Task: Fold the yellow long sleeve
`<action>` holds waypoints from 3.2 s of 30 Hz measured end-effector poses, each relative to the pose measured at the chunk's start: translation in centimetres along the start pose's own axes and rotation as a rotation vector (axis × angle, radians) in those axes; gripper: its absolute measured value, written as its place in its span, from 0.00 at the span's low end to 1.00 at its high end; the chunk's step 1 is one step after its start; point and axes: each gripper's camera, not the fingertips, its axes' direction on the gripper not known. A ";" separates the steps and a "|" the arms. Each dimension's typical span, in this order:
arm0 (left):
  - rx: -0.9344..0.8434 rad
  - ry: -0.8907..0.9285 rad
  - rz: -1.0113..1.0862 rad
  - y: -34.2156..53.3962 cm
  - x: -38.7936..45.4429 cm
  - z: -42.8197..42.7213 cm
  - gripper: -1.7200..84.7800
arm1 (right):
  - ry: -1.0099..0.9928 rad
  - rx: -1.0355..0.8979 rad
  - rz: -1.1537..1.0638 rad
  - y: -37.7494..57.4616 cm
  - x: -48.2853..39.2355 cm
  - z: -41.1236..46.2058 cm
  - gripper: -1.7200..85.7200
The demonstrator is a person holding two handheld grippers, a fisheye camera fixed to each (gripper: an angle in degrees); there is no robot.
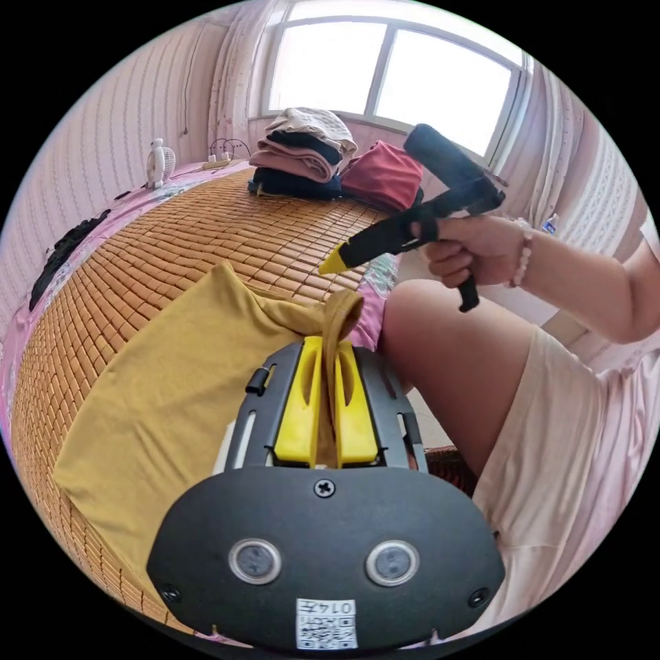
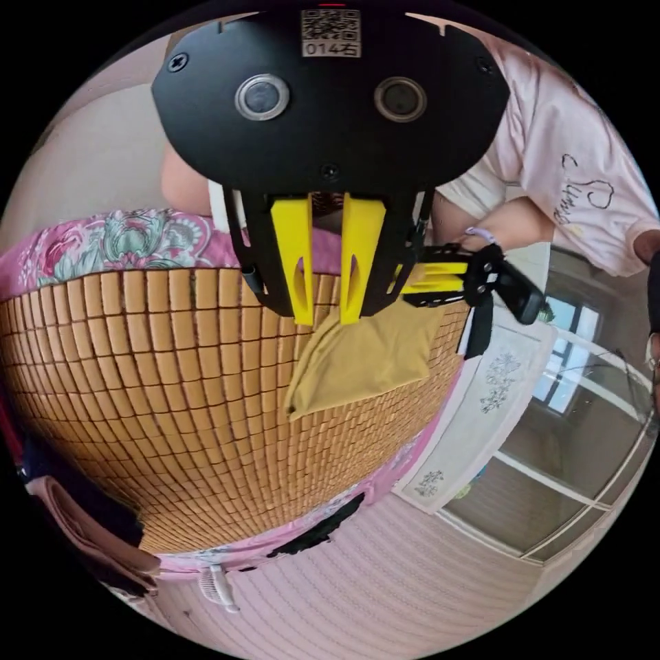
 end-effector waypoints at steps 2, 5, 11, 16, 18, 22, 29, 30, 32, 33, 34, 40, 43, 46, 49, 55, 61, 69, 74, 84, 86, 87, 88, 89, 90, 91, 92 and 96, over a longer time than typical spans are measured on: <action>-0.003 -0.004 0.038 0.6 0.8 -1.0 0.03 | -0.030 0.033 0.092 -0.9 3.0 0.8 0.16; -0.018 -0.027 0.085 1.8 2.1 -2.3 0.03 | -0.052 0.120 0.157 -2.4 4.4 1.9 0.18; -0.022 -0.007 0.055 3.5 2.5 -3.7 0.03 | -0.120 0.119 0.214 -4.5 7.0 3.0 0.05; 0.058 0.001 0.070 3.0 2.8 -5.1 0.03 | -0.177 0.219 0.206 -3.7 8.9 -2.9 0.03; 0.148 0.015 0.079 2.3 3.2 -6.3 0.03 | -0.142 0.252 0.161 -3.5 8.4 -6.1 0.03; 0.262 0.018 0.064 1.7 3.3 -8.5 0.03 | -0.063 0.315 0.070 -3.8 5.5 -11.5 0.03; 0.331 -0.054 -0.195 6.4 -2.0 -14.9 0.06 | -0.136 0.189 -0.094 -9.9 -4.6 -3.1 0.07; 0.297 -0.097 -0.260 7.8 -3.3 -15.9 0.07 | -0.151 0.176 -0.102 -10.4 -5.4 -1.6 0.08; 0.217 -0.159 -0.372 9.8 -5.2 -16.9 0.11 | -0.158 0.077 -0.116 -12.1 -7.3 5.1 0.12; 0.173 -0.196 -0.470 11.1 -6.5 -17.6 0.12 | -0.151 0.063 -0.118 -12.3 -7.5 6.4 0.12; 0.152 -0.203 -0.512 11.7 -7.1 -17.9 0.12 | -0.134 0.045 -0.111 -12.4 -7.6 8.6 0.12; 0.137 -0.276 -0.612 14.6 -10.0 -20.7 0.13 | 0.048 0.024 -0.236 -12.3 -9.3 13.0 0.14; 0.094 -0.267 -0.648 14.6 -12.0 -19.5 0.14 | 0.177 -0.017 -0.359 -12.8 -11.2 16.3 0.16; 0.060 -0.276 -0.718 14.3 -13.7 -17.8 0.15 | 0.258 -0.109 -0.435 -13.4 -12.6 21.0 0.18; 0.035 -0.274 -0.730 13.7 -14.5 -16.4 0.17 | 0.329 -0.201 -0.494 -13.5 -13.9 25.4 0.15; -0.124 -0.263 -0.664 12.8 -15.0 -14.1 0.15 | 0.154 -0.306 -0.502 -14.0 -15.6 28.2 0.05; -0.093 -0.263 -0.610 12.9 -14.6 -14.8 0.05 | 0.052 -0.203 -0.513 -12.7 -16.7 26.2 0.03; -0.066 -0.236 -0.651 13.6 -13.8 -16.7 0.02 | 0.078 -0.154 -0.657 -12.9 -21.6 27.9 0.06; -0.046 -0.209 -0.667 14.2 -13.7 -17.6 0.02 | 0.237 -0.252 -0.646 -13.0 -23.6 35.4 0.16; -0.028 -0.196 -0.623 14.1 -12.4 -20.5 0.01 | 0.157 -0.272 -0.746 -11.1 -26.3 35.3 0.06; 0.015 -0.198 -0.606 14.0 -11.6 -22.0 0.01 | 0.123 -0.174 -0.717 -9.8 -26.8 31.6 0.06; 0.042 -0.208 -0.587 13.7 -10.8 -23.2 0.01 | 0.117 -0.146 -0.709 -9.4 -27.0 30.5 0.06; 0.054 -0.220 -0.582 13.6 -10.4 -23.8 0.01 | 0.099 -0.096 -0.690 -8.6 -27.4 28.2 0.06; 0.074 -0.237 -0.564 13.3 -9.4 -25.0 0.01 | 0.079 -0.048 -0.675 -7.6 -28.0 25.9 0.05; 0.093 -0.252 -0.540 13.0 -8.3 -26.3 0.01 | 0.071 -0.028 -0.671 -7.1 -28.4 24.8 0.05; 0.104 -0.261 -0.528 12.9 -7.7 -27.0 0.01 | 0.066 0.008 -0.677 -6.1 -29.4 22.8 0.05; 0.130 -0.279 -0.504 12.8 -6.6 -28.5 0.01 | 0.068 0.041 -0.696 -5.2 -30.7 21.1 0.05; 0.234 -0.340 -0.485 13.3 -3.0 -34.7 0.01 | 0.041 0.134 -0.771 -3.2 -36.2 17.5 0.05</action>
